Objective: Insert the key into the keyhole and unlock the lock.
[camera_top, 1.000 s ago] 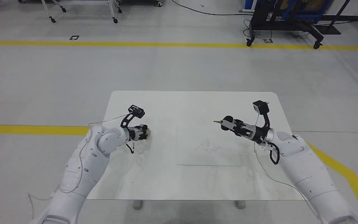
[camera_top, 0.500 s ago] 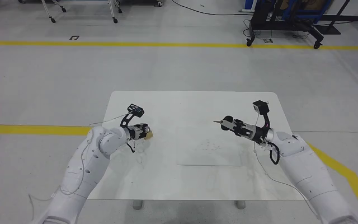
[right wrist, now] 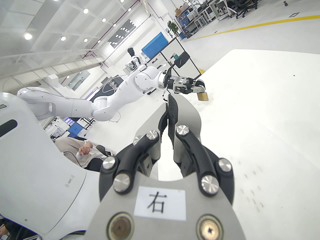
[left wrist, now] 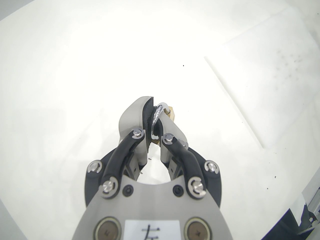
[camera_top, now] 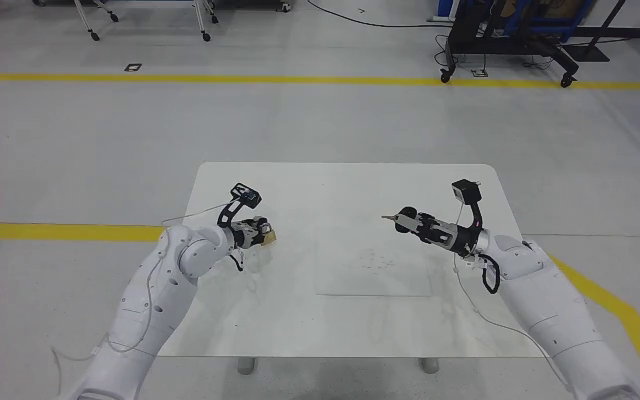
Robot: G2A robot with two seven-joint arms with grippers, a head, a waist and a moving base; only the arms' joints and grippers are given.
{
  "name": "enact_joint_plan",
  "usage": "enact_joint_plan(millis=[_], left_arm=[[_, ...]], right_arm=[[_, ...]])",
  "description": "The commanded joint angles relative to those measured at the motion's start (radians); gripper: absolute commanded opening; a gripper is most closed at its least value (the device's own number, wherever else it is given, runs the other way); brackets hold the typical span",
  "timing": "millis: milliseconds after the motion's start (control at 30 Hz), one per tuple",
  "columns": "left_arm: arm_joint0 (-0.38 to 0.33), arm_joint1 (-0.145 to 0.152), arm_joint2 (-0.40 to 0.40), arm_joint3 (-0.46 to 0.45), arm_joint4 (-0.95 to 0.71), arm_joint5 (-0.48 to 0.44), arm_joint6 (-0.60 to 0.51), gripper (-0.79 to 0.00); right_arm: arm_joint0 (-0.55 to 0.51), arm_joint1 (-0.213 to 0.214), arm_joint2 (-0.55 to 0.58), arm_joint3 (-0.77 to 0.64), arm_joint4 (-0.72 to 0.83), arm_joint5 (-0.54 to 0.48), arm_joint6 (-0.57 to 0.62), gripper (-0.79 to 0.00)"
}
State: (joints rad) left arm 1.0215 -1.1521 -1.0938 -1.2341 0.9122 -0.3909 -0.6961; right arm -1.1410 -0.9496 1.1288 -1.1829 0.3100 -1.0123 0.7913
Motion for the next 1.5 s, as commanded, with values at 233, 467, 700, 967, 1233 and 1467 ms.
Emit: enact_joint_plan(millis=[233, 467, 700, 967, 1233, 1467], left_arm=[[-0.077, -0.040, -0.009, 0.161, -0.573, -0.076, -0.074, -0.785], [-0.147, -0.056, 0.011, 0.266, -0.702, -0.091, -0.144, -0.785], [-0.133, -0.060, 0.019, 0.254, -0.746, -0.075, -0.163, -0.785], [-0.236, -0.124, 0.056, 0.427, -1.414, 0.047, -0.552, -0.785], [-0.366, -0.212, 0.131, 0.698, -1.695, 0.200, -0.763, -0.785], [-0.442, -0.265, 0.191, 0.804, -1.677, 0.154, -0.780, -0.785]], right_arm=[[-0.008, -0.010, -0.012, -0.034, 0.079, 0.069, -0.057, -0.785], [0.022, -0.023, -0.029, -0.006, 0.212, 0.153, -0.058, -0.785], [0.022, -0.023, -0.029, -0.006, 0.212, 0.153, -0.058, -0.785], [0.003, -0.033, -0.034, -0.069, 0.173, 0.192, -0.122, -0.785], [-0.002, -0.048, -0.033, -0.078, 0.213, 0.216, -0.159, -0.785], [-0.010, -0.053, -0.016, -0.081, 0.229, 0.214, -0.199, -0.785]])
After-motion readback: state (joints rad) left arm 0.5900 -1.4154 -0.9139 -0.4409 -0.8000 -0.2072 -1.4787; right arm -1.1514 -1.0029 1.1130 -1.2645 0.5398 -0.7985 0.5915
